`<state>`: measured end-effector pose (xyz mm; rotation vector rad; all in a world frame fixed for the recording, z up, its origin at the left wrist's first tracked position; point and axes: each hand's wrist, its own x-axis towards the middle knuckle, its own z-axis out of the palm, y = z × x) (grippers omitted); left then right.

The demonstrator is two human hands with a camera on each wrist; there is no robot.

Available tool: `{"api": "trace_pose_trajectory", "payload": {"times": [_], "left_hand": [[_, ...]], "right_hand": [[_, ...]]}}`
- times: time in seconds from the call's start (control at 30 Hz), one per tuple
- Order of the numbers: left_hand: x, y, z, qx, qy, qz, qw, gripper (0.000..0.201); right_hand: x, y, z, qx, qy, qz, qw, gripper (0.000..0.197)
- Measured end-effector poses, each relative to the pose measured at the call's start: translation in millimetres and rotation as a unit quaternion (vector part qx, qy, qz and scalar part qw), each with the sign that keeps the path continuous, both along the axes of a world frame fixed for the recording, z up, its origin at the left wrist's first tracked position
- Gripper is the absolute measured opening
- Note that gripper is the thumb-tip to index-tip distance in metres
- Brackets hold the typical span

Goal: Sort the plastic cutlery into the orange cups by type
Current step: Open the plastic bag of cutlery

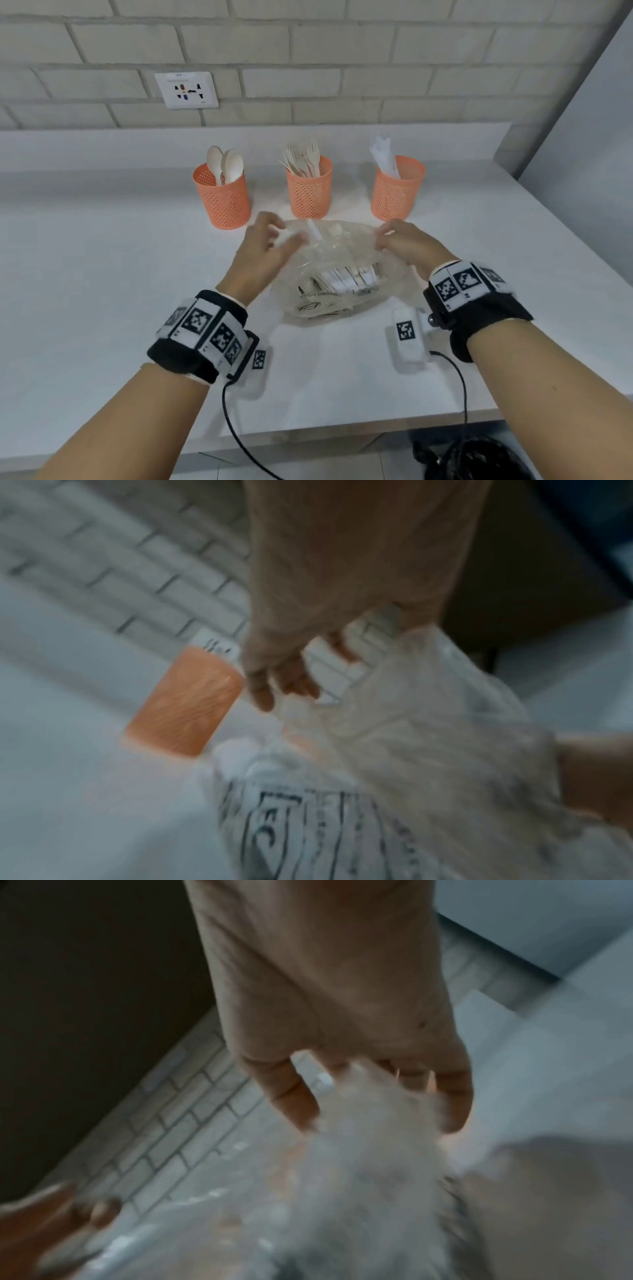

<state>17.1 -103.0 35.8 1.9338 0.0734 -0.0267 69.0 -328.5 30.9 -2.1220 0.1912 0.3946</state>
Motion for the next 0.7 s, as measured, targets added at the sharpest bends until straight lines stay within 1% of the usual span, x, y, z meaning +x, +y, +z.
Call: {"api": "trace_pose_trajectory", "payload": {"times": [0.03,0.07,0.1,0.13,0.17,0.2,0.23,0.27,0.3,0.33,0.4,0.47,0.5,0.57,0.63,0.7], "left_hand": [[-4.4,-5.6,3.2,0.073,-0.061,-0.076,0.993,0.023],[-7.5,-12.7,3.3,0.162,-0.08,-0.165,0.97,0.021],[-7.0,-19.1,-0.2,0.266,-0.078,-0.232,0.932,0.015],[-4.0,-24.2,-3.8,0.36,-0.064,-0.259,0.894,0.01],[0.5,-27.1,-5.8,0.417,-0.062,-0.259,0.869,0.013],[6.0,-28.0,-7.8,0.431,-0.067,-0.237,0.868,0.027],[10.3,-28.4,-8.3,0.413,-0.079,-0.21,0.883,0.042],[13.1,-28.3,-7.4,0.386,-0.094,-0.182,0.899,0.055],[14.3,-28.3,-5.8,0.366,-0.11,-0.162,0.91,0.063],[14.1,-29.2,-4.5,0.352,-0.125,-0.149,0.916,0.067],[11.2,-32.6,-4.2,0.328,-0.156,-0.142,0.921,0.067],[7.9,-36.6,-6.6,0.302,-0.165,-0.136,0.929,0.067],[6.7,-37.7,-8.0,0.29,-0.165,-0.136,0.933,0.066],[5.6,-37.0,-9.8,0.273,-0.165,-0.134,0.938,0.064],[6.3,-34.5,-10.5,0.262,-0.17,-0.129,0.941,0.064],[6.7,-32.9,-9.6,0.257,-0.174,-0.121,0.943,0.064]], "right_hand": [[-4.0,1.8,8.2,-0.027,-0.064,0.013,0.997,0.031],[-10.1,5.7,16.9,-0.037,-0.145,0.019,0.989,0.034],[-17.2,10.9,25.6,-0.035,-0.22,0.032,0.974,0.031],[-23.8,17.5,32.6,-0.018,-0.257,0.063,0.964,0.025],[-29.4,25.0,37.0,0.002,-0.258,0.113,0.96,0.022],[-34.3,32.2,36.0,-0.008,-0.231,0.176,0.957,0.021],[-37.7,39.7,30.5,-0.059,-0.202,0.231,0.95,0.023],[-38.3,47.1,22.3,-0.123,-0.19,0.263,0.938,0.025],[-35.7,53.2,12.1,-0.177,-0.195,0.265,0.928,0.027],[-31.8,57.8,2.6,-0.212,-0.201,0.243,0.925,0.027],[-22.4,65.0,-9.4,-0.259,-0.196,0.169,0.931,0.027],[-13.0,66.4,-14.8,-0.303,-0.131,0.118,0.936,0.048],[-9.3,65.4,-16.6,-0.31,-0.088,0.109,0.94,0.056],[-1.8,62.5,-16.2,-0.291,-0.047,0.115,0.949,0.065],[5.8,58.6,-14.2,-0.264,-0.044,0.128,0.955,0.063],[11.6,54.6,-14.6,-0.257,-0.044,0.135,0.956,0.048]]}}
